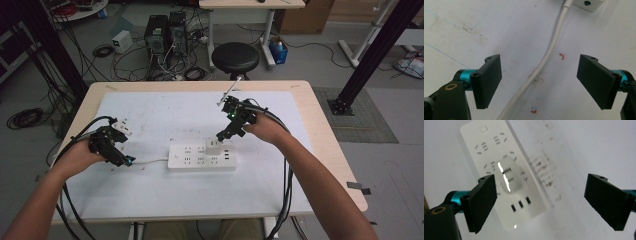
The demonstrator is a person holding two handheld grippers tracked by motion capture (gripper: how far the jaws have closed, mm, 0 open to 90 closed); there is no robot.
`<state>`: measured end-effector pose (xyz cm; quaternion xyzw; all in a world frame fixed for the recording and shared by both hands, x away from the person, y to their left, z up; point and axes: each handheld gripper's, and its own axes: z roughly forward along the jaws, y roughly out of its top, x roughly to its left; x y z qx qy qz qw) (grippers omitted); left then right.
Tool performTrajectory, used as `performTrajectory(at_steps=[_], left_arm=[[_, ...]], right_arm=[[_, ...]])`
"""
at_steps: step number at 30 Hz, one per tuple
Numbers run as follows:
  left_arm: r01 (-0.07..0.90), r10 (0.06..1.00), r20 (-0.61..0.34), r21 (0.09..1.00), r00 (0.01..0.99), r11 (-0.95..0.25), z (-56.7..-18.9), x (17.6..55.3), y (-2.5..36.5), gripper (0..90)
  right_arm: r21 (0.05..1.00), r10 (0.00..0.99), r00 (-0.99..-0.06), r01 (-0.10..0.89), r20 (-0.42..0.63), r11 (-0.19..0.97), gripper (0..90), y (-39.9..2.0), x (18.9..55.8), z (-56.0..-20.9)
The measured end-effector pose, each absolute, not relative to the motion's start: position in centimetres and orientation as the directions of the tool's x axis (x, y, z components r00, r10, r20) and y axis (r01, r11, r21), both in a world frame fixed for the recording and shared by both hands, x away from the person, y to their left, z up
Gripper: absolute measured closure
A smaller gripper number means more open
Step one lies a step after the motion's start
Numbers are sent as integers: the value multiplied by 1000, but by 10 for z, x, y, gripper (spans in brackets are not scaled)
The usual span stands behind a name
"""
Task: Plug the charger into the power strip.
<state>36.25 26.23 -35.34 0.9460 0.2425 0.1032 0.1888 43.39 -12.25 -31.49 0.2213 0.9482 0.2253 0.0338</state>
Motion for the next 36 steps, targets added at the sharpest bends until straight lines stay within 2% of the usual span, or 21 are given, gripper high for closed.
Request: performTrajectory(at_steps=[4, 5, 6, 9, 22, 27, 36], left_arm=[[423, 501, 97, 413, 860, -807, -353, 362, 261, 201], [420, 497, 99, 412, 862, -809, -353, 362, 261, 201], [419, 498, 97, 418, 862, -806, -353, 361, 260, 201], [408, 487, 105, 411, 867, -815, -351, 359, 259, 201], [421, 508, 120, 417, 853, -806, -347, 354, 251, 201], [422, 524, 155, 426, 837, -800, -343, 353, 244, 201], [447, 563, 166, 447, 810, -775, -343, 353, 244, 201]], right_arm=[[431, 488, -872, 453, 34, 780, 105, -134, 431, -311], [434, 505, -862, 470, 39, 769, 12, -139, 430, -311], [432, 517, -855, 479, 33, 764, 6, -141, 430, -310], [420, 544, -839, 500, 18, 757, 6, -154, 423, -307], [499, 657, -754, 567, -5, 655, 6, -217, 382, -303], [489, 655, -755, 556, -40, 672, 7, -230, 369, -307], [503, 675, -737, 576, -22, 645, 6, -250, 365, -319]])
